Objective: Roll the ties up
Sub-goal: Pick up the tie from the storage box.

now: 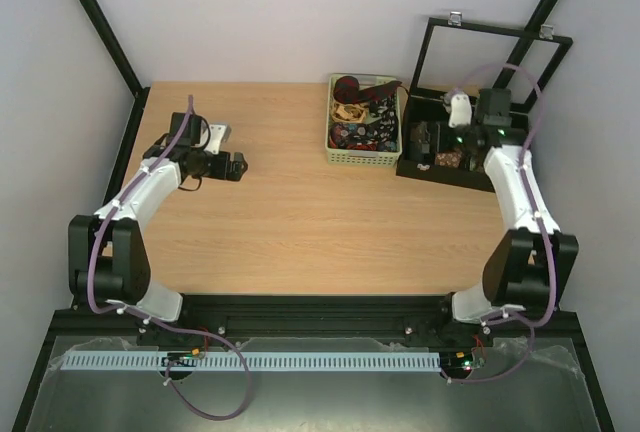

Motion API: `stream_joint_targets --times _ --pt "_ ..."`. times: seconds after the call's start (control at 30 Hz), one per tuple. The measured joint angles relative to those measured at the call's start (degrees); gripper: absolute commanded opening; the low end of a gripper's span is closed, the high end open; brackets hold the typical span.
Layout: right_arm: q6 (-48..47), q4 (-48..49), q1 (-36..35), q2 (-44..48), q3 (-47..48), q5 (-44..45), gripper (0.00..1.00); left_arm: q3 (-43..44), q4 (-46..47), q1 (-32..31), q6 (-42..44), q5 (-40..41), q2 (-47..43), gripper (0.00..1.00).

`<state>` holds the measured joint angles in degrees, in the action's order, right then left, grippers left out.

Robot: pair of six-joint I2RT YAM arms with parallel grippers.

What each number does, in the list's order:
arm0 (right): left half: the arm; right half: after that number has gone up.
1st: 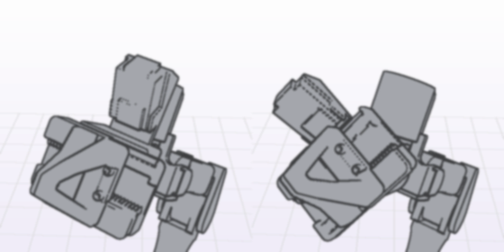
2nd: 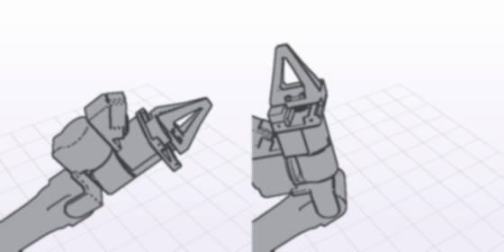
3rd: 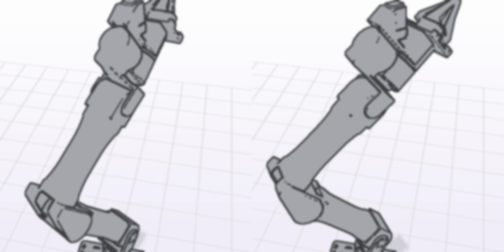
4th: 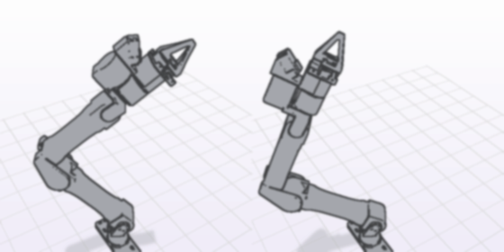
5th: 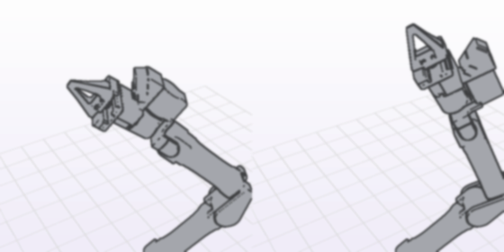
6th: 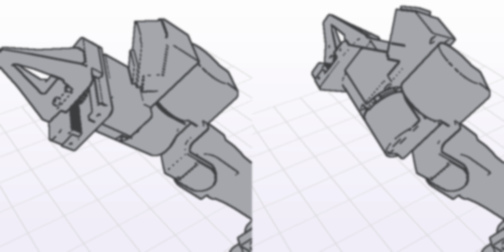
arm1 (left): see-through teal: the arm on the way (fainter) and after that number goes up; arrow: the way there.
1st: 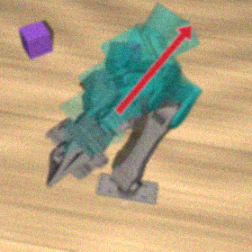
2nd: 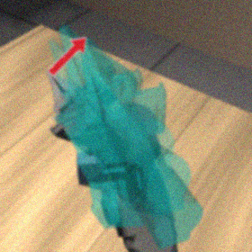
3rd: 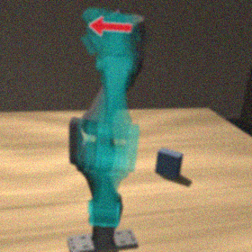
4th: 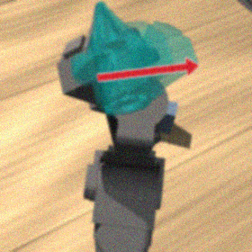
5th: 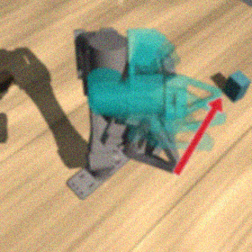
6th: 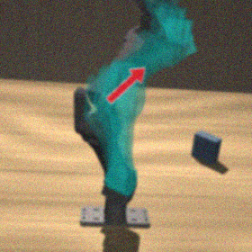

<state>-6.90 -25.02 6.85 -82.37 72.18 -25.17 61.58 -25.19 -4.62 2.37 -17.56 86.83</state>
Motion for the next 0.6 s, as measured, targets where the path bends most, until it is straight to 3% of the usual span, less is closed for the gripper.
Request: stream_joint_targets --times 0.2,0.3,0.47,0.6 --pt "-3.06 0.85 -11.41 -13.18 13.42 6.23 0.99 -0.17 0.09 1.46 0.02 0.07 -2.14 0.99" --pt "-4.72 -0.96 -15.65 -20.17 20.24 7.32 0.93 -0.17 0.02 2.84 0.02 0.11 -2.21 0.99" --pt "-6.01 -7.23 -17.46 -35.23 38.05 7.28 0.86 -0.17 -0.04 3.69 0.07 0.7 -2.21 0.99" --pt "-7.37 -11.91 -17.88 -42.93 44.61 7.21 0.85 -0.17 -0.07 3.74 0.22 0.87 -2.21 0.99"
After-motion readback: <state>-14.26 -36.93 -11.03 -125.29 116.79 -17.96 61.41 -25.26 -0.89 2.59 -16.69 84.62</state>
